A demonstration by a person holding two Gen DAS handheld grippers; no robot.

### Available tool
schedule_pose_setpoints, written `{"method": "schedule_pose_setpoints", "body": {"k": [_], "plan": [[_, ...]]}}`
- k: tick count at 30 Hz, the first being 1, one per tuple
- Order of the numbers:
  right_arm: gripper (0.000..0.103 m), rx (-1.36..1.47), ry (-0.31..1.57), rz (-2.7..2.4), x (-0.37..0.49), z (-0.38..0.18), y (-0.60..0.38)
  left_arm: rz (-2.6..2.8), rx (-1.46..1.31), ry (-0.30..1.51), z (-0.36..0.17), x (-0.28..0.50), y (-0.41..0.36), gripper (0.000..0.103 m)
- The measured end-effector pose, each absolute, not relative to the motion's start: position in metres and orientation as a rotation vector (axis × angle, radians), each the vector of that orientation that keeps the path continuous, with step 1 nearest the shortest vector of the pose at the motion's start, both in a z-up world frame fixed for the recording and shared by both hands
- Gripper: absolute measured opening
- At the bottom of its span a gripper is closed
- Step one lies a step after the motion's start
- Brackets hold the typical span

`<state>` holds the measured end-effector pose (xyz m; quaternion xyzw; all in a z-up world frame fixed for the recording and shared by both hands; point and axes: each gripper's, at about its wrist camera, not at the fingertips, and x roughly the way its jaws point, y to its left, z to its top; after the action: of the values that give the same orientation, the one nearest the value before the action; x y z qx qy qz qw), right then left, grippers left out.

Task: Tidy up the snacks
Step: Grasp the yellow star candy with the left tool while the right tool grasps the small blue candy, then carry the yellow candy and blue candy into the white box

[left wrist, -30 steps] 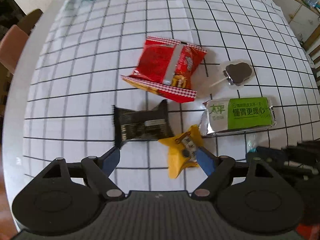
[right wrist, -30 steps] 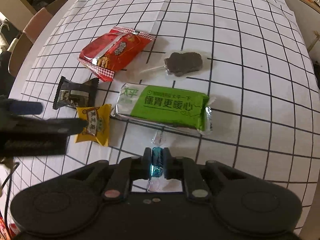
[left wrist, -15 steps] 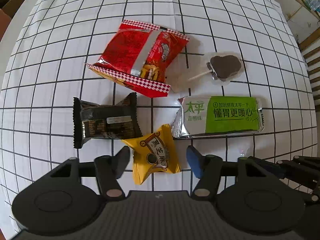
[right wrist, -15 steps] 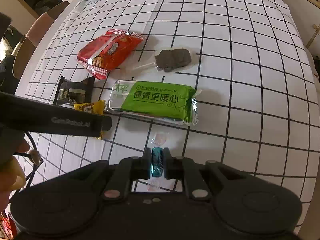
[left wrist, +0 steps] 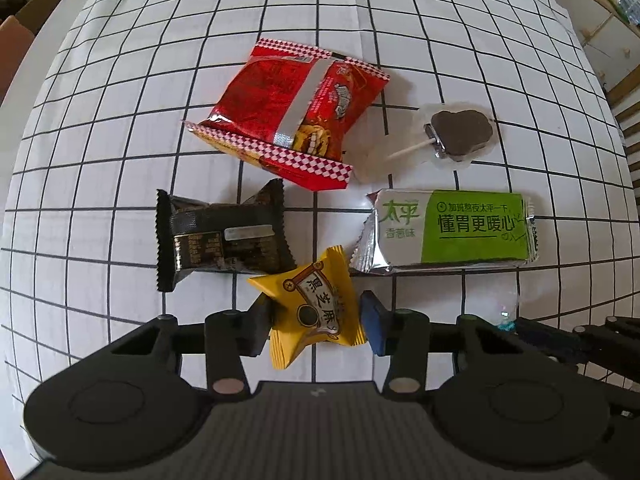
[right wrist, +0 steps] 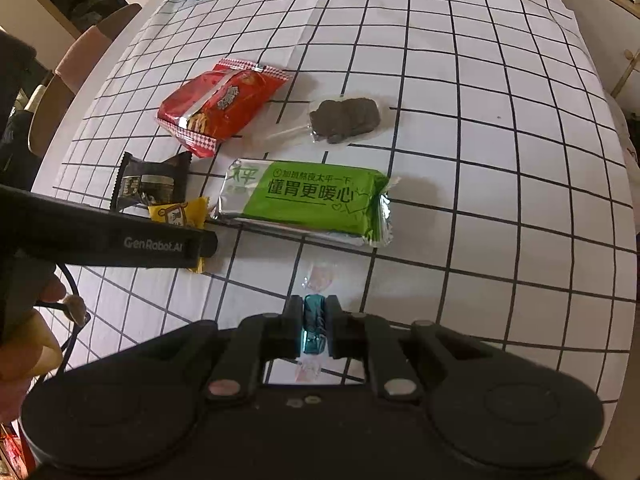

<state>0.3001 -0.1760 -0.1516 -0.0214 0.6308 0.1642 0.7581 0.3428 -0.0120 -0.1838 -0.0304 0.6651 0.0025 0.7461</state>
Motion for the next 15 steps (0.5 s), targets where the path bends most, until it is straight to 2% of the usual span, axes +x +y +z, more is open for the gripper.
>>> {"method": "schedule_pose_setpoints", "body": {"k": [5,9,15], "plan": [[0.010,-0.041,1.358,0.362,0.295,-0.140,-0.177,0.008,-0.088,1.449,-0.178,0.336,0.002,0.045],[0.010,-0.038,1.341,0.365,0.290,-0.128,-0.179,0.005,-0.099,1.428,-0.170,0.335,0.011,0.039],[0.010,-0.035,1.319,0.372,0.278,-0.111,-0.185,0.005,-0.118,1.405,-0.151,0.329,0.019,0.036]]}}
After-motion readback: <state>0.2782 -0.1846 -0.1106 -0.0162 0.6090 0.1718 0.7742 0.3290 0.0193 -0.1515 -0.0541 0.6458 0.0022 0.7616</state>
